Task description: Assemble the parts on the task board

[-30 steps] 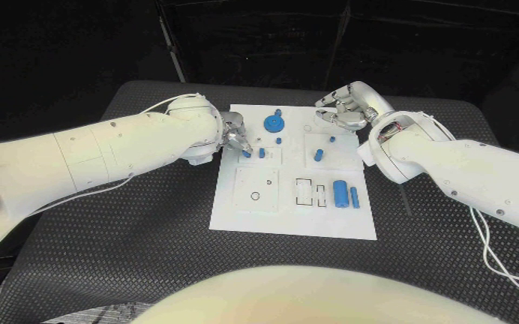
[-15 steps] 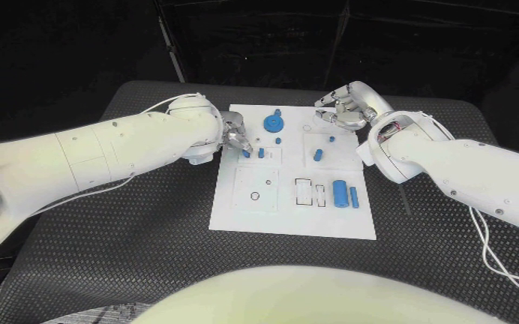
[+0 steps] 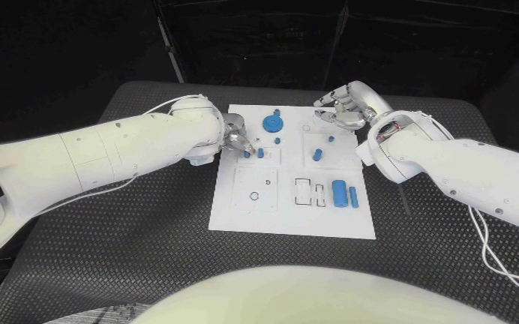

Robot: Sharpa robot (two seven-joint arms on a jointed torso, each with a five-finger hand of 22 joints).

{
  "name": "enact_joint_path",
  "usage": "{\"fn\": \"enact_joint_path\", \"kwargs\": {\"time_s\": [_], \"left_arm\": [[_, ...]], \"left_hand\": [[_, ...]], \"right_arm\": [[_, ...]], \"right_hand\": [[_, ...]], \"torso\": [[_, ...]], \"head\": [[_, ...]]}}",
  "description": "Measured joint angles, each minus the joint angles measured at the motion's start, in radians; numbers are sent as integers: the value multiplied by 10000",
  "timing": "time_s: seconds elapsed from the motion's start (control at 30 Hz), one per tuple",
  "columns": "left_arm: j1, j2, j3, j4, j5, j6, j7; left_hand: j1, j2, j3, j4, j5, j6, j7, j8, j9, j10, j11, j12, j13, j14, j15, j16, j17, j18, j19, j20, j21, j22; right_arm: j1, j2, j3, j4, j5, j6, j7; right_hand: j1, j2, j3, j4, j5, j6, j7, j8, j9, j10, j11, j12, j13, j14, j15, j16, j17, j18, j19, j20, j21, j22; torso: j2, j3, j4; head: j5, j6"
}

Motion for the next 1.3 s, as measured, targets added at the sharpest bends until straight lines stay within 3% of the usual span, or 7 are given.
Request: {"fn": "enact_joint_path", "kwargs": {"time_s": [0.37,0.53,0.67,1.07,1.3], "left_arm": [[11,107,-4,-212,12,108,4],[9,110,-9,-294,23,119,15],[7,31,-8,-295,27,112,22],[-28,-251,27,-76,27,-97,13],[-41,-344,122,49,276,-572,41]], "left_hand": [[-230,-19,-417,192,6,59,18,-12,-82,-1,-3,0,13,0,0,0,0,0,0,0,36,0],[-639,-65,-972,528,-35,141,3,-11,-128,23,21,49,25,0,1,0,0,0,0,0,36,0],[-948,-265,-1694,893,-35,146,1,-1,-159,34,34,49,24,0,1,0,0,0,0,0,36,0],[-988,-223,-2663,1364,-35,155,-13,-81,-347,34,35,49,-78,0,1,0,0,0,0,0,97,0],[-934,-168,-3188,1672,-34,73,67,-81,-369,-298,77,-200,-480,0,2,0,0,0,0,0,-152,0]], "right_arm": [[0,-1,0,20,1,-1,-2],[0,-1,0,24,1,-2,-2],[0,-11,0,28,1,-2,-2],[0,-12,0,24,1,-1,2],[0,-1,0,4,7,-1,9]], "right_hand": [[0,0,0,0,0,0,0,0,0,0,0,0,0,0,0,0,0,1,0,0,0,0],[0,0,0,0,0,0,0,66,0,0,0,0,-1,0,0,0,0,1,0,0,0,-13],[0,0,0,0,0,0,0,66,0,0,0,0,-1,0,0,0,0,0,0,0,0,-13],[0,0,0,0,0,0,0,66,0,0,0,0,-1,0,0,0,-1,0,0,0,0,-12],[0,0,0,0,0,0,0,66,0,0,0,0,-1,0,0,0,7,1,0,0,0,-12]], "torso": [[-1,-6,0],[-2,-10,1],[-2,-12,10],[3,-17,14],[3,-12,13]], "head": [[-31,0],[-55,0],[-76,0],[-92,0],[-101,0]]}}
